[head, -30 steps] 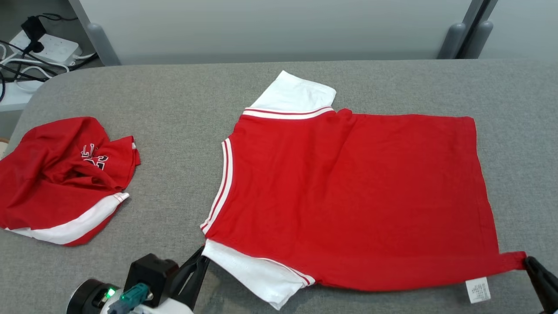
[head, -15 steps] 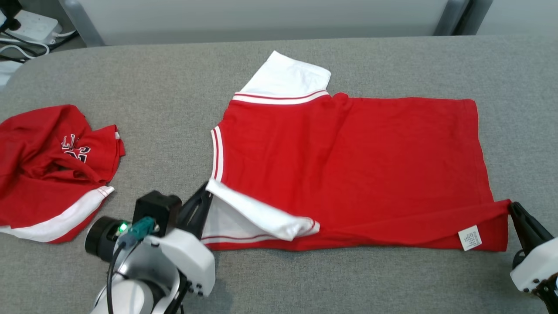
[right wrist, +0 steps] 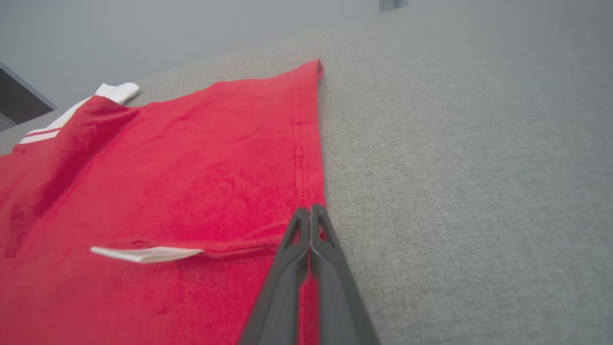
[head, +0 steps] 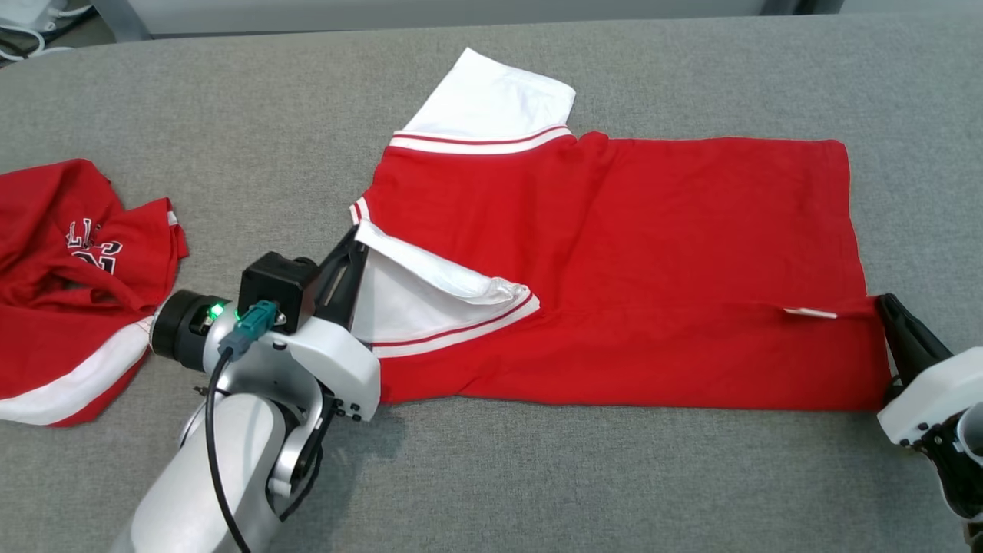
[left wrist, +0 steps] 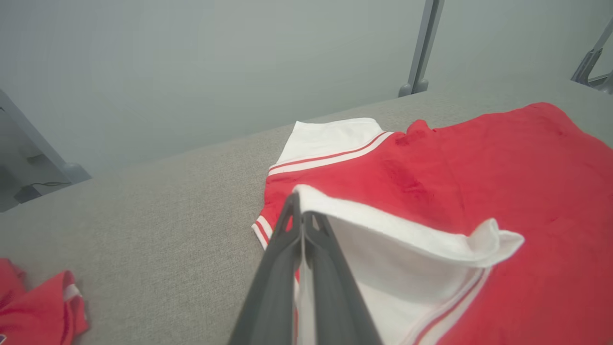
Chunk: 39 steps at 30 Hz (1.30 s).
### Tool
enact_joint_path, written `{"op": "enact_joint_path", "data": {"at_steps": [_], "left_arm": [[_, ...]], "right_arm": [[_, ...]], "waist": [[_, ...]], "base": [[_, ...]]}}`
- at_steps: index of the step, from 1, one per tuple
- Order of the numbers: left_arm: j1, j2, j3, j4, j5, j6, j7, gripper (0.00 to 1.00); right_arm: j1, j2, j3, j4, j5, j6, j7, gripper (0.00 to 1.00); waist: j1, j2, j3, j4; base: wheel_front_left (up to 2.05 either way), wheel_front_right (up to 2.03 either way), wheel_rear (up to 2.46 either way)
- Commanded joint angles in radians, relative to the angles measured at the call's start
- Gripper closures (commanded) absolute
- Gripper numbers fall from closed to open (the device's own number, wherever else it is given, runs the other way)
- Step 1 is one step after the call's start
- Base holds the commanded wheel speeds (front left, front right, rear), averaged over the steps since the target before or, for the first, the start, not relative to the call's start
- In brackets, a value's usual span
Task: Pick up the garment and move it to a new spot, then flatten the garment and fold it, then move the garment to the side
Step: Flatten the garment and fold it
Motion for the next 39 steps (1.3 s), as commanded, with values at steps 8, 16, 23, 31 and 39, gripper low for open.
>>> {"op": "enact_joint_path", "data": {"at_steps": [8,16,23,31,39], "left_arm": [[-0.145,-0.005,0.031,0.154,0.031,-0.002,-0.071,1.0],[-0.176,-0.014,0.019,0.232,0.029,-0.007,-0.067,1.0],[-0.228,-0.039,-0.015,0.341,0.019,-0.059,-0.073,1.0],[-0.283,-0.07,-0.023,0.47,0.027,-0.063,-0.163,0.0],[-0.261,-0.107,0.011,0.541,-0.023,-0.058,-0.263,0.0]], "right_arm": [[-0.1,-0.054,0.093,0.07,0.038,0.001,-0.072,1.0],[-0.149,-0.067,0.149,0.148,0.068,0.001,-0.103,1.0],[-0.183,-0.064,0.21,0.216,0.094,0.001,-0.115,1.0],[-0.212,-0.063,0.259,0.254,0.113,0.001,-0.17,0.0],[-0.208,-0.085,0.252,0.246,0.036,0.001,-0.283,0.0]], "waist": [[0.0,0.0,0.033,-0.012],[0.0,0.0,0.041,-0.008],[0.0,0.0,0.041,-0.005],[0.0,0.0,0.032,-0.014],[0.0,0.0,-0.024,-0.014]], "base": [[0.0,0.0,0.0],[0.0,0.0,0.0],[0.0,0.0,0.0],[0.0,0.0,0.0],[0.0,0.0,0.0]]}}
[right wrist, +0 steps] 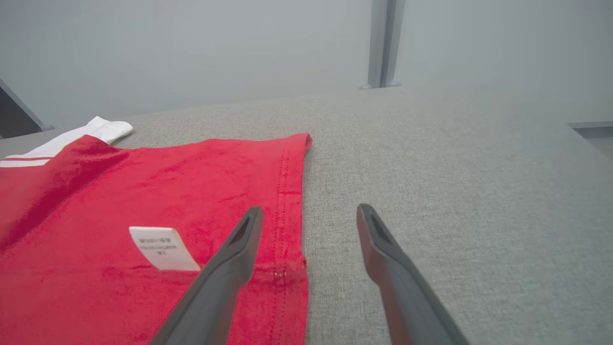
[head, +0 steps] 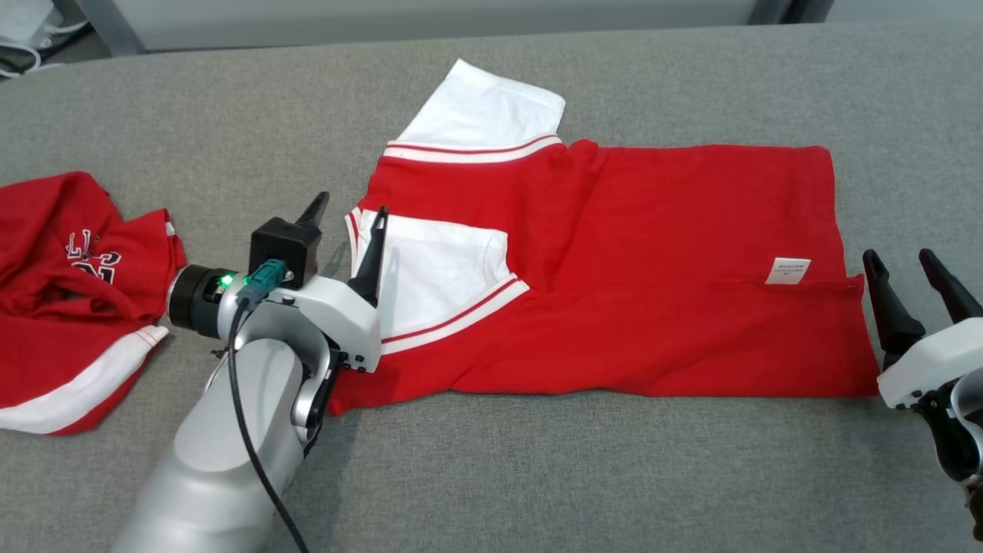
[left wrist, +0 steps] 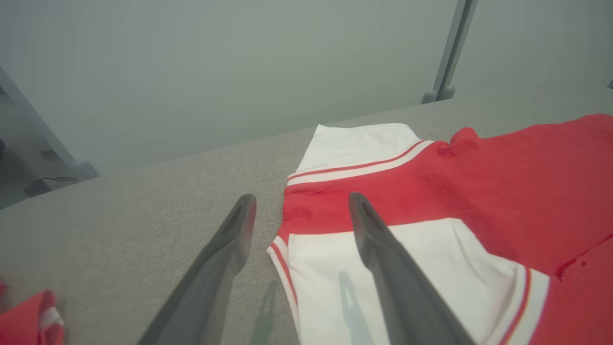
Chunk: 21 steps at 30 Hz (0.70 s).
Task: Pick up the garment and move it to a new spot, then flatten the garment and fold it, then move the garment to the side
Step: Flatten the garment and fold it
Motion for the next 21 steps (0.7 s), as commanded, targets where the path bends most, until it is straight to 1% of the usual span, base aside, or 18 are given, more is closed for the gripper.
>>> {"op": "enact_joint_path", "data": {"at_steps": [1,5,11,15,21], "left_arm": [[-0.005,0.021,0.047,-0.022,-0.018,0.007,-0.027,0.0],[0.053,0.018,0.086,-0.069,-0.056,0.022,-0.06,0.0],[0.167,0.032,0.13,-0.19,-0.09,0.041,-0.08,0.0],[0.249,0.041,0.158,-0.289,-0.106,0.06,-0.084,0.0],[0.364,0.068,0.161,-0.387,-0.109,0.082,-0.083,0.0]], "right_arm": [[0.005,-0.025,-0.006,-0.035,-0.047,0.001,-0.024,0.0],[0.038,0.003,-0.083,-0.136,-0.16,0.001,-0.028,0.0],[0.156,0.081,-0.198,-0.304,-0.311,0.001,-0.029,0.0],[0.23,0.121,-0.243,-0.391,-0.371,0.001,-0.029,0.0],[0.322,0.162,-0.282,-0.452,-0.408,0.001,-0.029,0.0]], "waist": [[0.0,0.0,-0.021,-0.001],[0.0,0.0,-0.056,-0.002],[0.0,0.0,-0.115,0.006],[0.0,0.0,-0.149,0.014],[0.0,0.0,-0.183,0.023]], "base": [[0.0,0.0,0.0],[0.0,0.0,0.0],[0.0,0.0,0.0],[0.0,0.0,0.0],[0.0,0.0,0.0]]}}
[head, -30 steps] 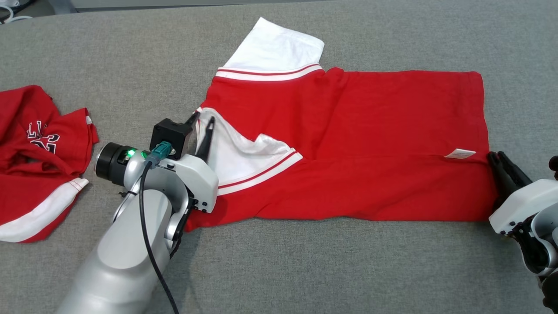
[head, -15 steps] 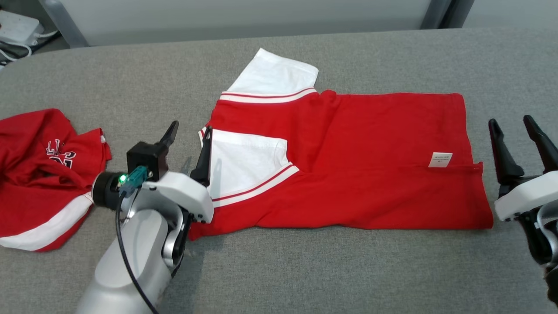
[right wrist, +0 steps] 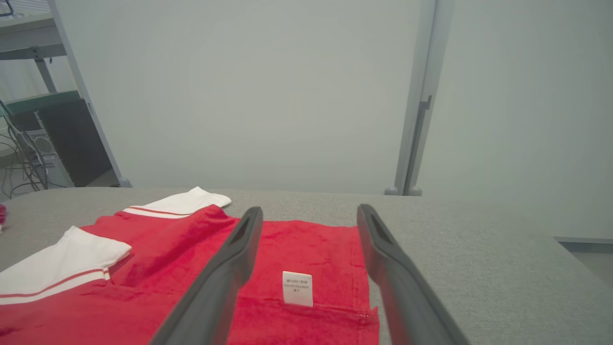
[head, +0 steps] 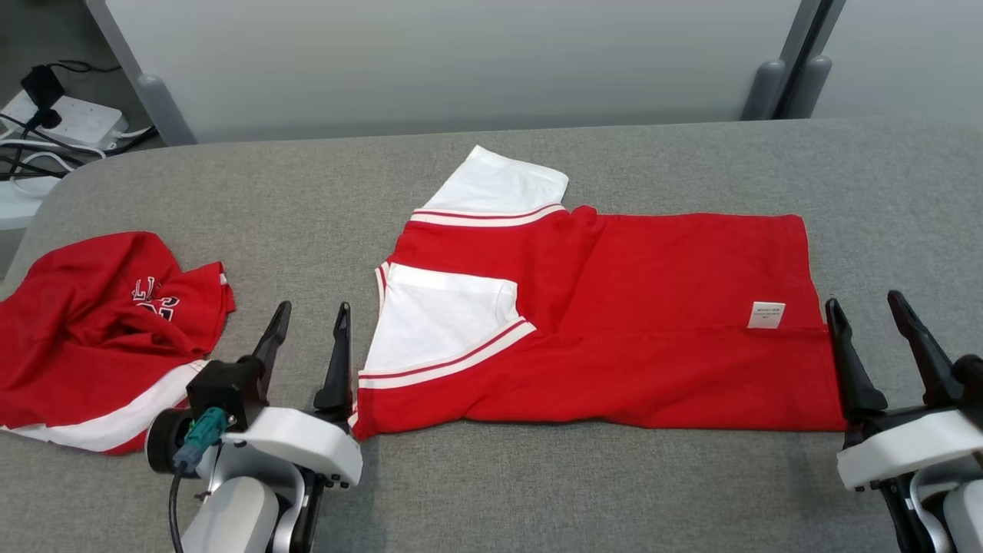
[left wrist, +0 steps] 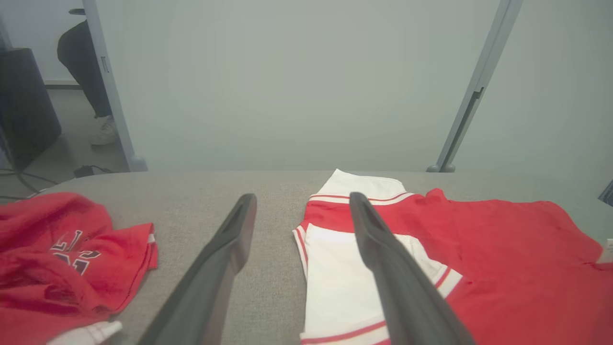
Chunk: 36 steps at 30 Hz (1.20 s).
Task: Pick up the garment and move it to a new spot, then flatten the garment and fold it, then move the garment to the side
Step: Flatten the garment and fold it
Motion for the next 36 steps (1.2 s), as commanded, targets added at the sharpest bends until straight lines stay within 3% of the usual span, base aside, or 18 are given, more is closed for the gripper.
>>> {"op": "enact_joint_path", "data": {"at_steps": [1,12,17,24,36], "left_arm": [[0.01,0.028,0.034,-0.051,-0.001,0.014,-0.005,0.0],[0.154,0.035,0.002,-0.103,-0.026,0.038,0.067,0.0],[0.168,0.032,-0.022,-0.095,-0.041,0.028,0.122,0.0],[0.105,0.03,-0.061,0.002,-0.044,0.015,0.228,0.0],[-0.041,-0.016,-0.098,0.215,-0.037,-0.037,0.218,0.0]], "right_arm": [[0.024,-0.006,0.002,-0.035,-0.009,0.001,-0.013,0.0],[0.129,0.0,-0.009,0.018,0.051,0.001,-0.013,0.0],[0.133,-0.01,0.0,0.057,0.098,0.001,0.016,0.0],[0.073,-0.032,0.035,0.111,0.174,0.001,0.079,0.0],[-0.021,-0.047,0.075,0.307,0.288,0.001,0.152,0.0]], "waist": [[0.0,0.0,-0.012,0.005],[0.0,0.0,-0.045,0.016],[0.0,0.0,-0.041,0.019],[0.0,0.0,-0.015,0.017],[0.0,0.0,0.015,0.023]], "base": [[0.0,0.0,0.0],[0.0,0.0,0.0],[0.0,0.0,0.0],[0.0,0.0,0.0],[0.0,0.0,0.0]]}}
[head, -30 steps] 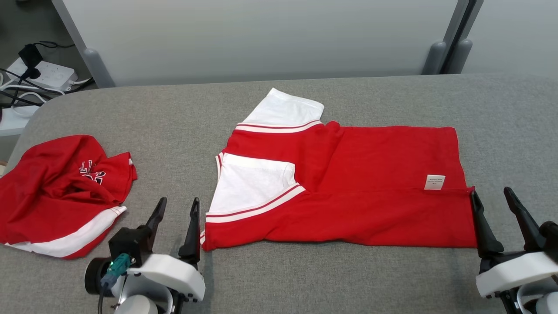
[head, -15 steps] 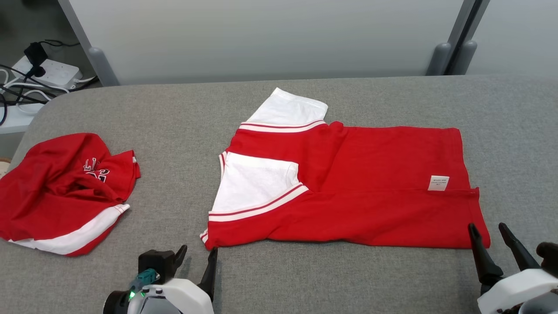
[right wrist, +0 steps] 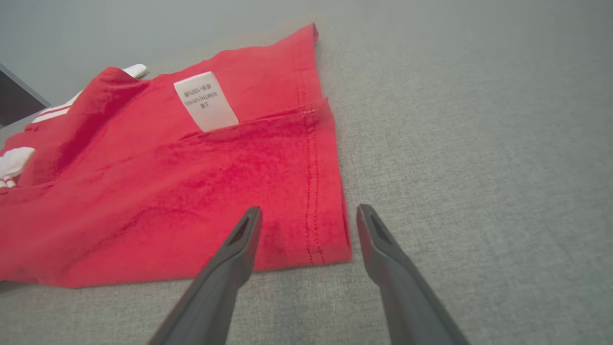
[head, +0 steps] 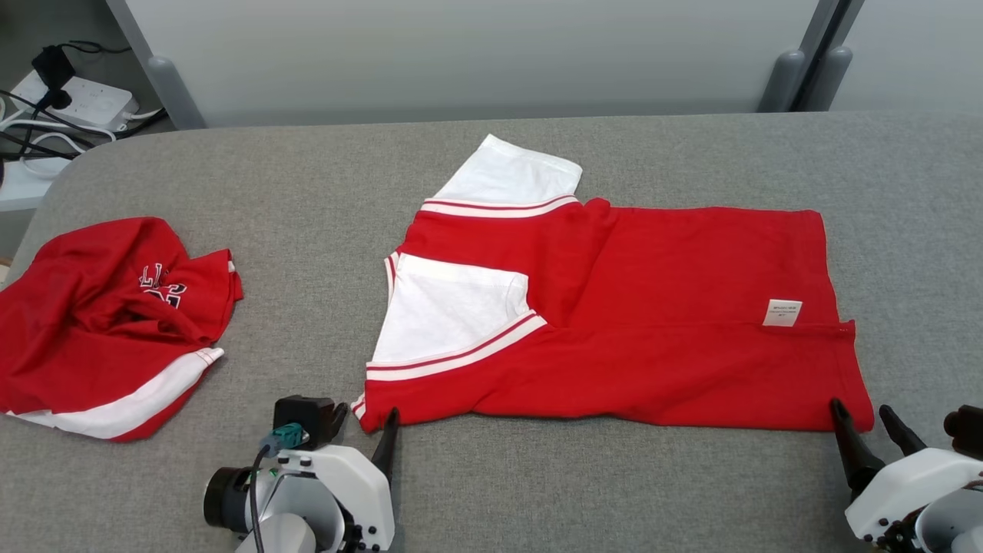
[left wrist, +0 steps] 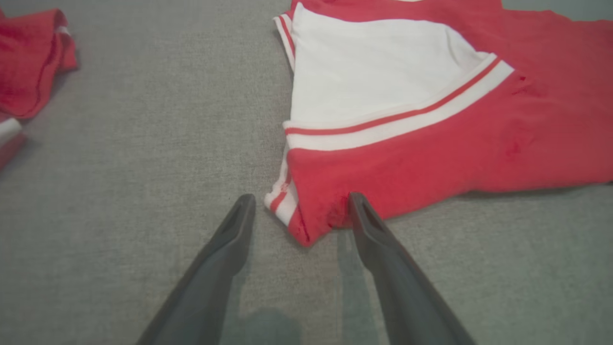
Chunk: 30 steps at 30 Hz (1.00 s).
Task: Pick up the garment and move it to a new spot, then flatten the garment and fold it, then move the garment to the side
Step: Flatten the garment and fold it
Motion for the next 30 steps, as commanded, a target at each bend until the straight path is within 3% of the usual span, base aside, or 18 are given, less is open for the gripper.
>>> {"op": "enact_joint_path", "data": {"at_steps": [1,13,14,15,17,18,19,20,21,30], "left_arm": [[-0.055,0.006,0.025,-0.003,0.008,-0.009,-0.01,0.0],[-0.118,-0.017,-0.002,0.121,0.012,-0.034,-0.029,0.0],[-0.122,-0.016,-0.004,0.128,0.011,-0.038,-0.027,0.0],[-0.125,-0.016,-0.006,0.134,0.011,-0.04,-0.027,0.0],[-0.127,-0.017,-0.008,0.14,0.01,-0.043,-0.022,0.0],[-0.13,-0.017,-0.012,0.145,0.009,-0.046,-0.016,0.22],[-0.131,-0.017,-0.014,0.147,0.008,-0.049,-0.012,0.51],[-0.132,-0.019,-0.014,0.148,0.004,-0.051,-0.008,0.7],[-0.132,-0.019,-0.016,0.147,0.002,-0.054,0.0,1.0],[-0.076,0.024,-0.008,0.023,-0.044,-0.066,0.093,1.0]], "right_arm": [[-0.023,-0.026,0.023,-0.006,0.015,0.001,-0.008,0.0],[-0.075,-0.035,0.106,0.083,0.087,0.001,-0.027,0.0],[-0.08,-0.037,0.117,0.09,0.091,0.001,-0.028,0.16],[-0.085,-0.039,0.127,0.096,0.096,0.001,-0.029,0.5],[-0.09,-0.041,0.135,0.101,0.101,0.001,-0.033,0.56],[-0.095,-0.044,0.146,0.106,0.104,0.001,-0.036,0.83],[-0.099,-0.047,0.157,0.108,0.107,0.001,-0.04,1.0],[-0.102,-0.05,0.166,0.112,0.112,0.001,-0.046,1.0],[-0.106,-0.053,0.178,0.115,0.116,0.001,-0.048,1.0],[-0.112,-0.096,0.239,0.132,0.152,0.001,-0.092,1.0]], "waist": [[0.0,0.0,0.004,0.002],[0.0,0.0,0.031,-0.006],[0.0,0.0,0.032,-0.006],[0.0,0.0,0.033,-0.006],[0.0,0.0,0.033,-0.006],[0.0,0.0,0.034,-0.005],[0.0,0.0,0.034,-0.005],[0.0,0.0,0.034,-0.005],[0.0,0.0,0.034,-0.005],[0.0,0.0,0.031,-0.003]], "base": [[0.0,0.0,0.0],[0.0,0.0,0.0],[0.0,0.0,0.0],[0.0,0.0,0.0],[0.0,0.0,0.0],[0.0,0.0,0.0],[0.0,0.0,0.0],[0.0,0.0,0.0],[0.0,0.0,0.0],[0.0,0.0,0.0]]}}
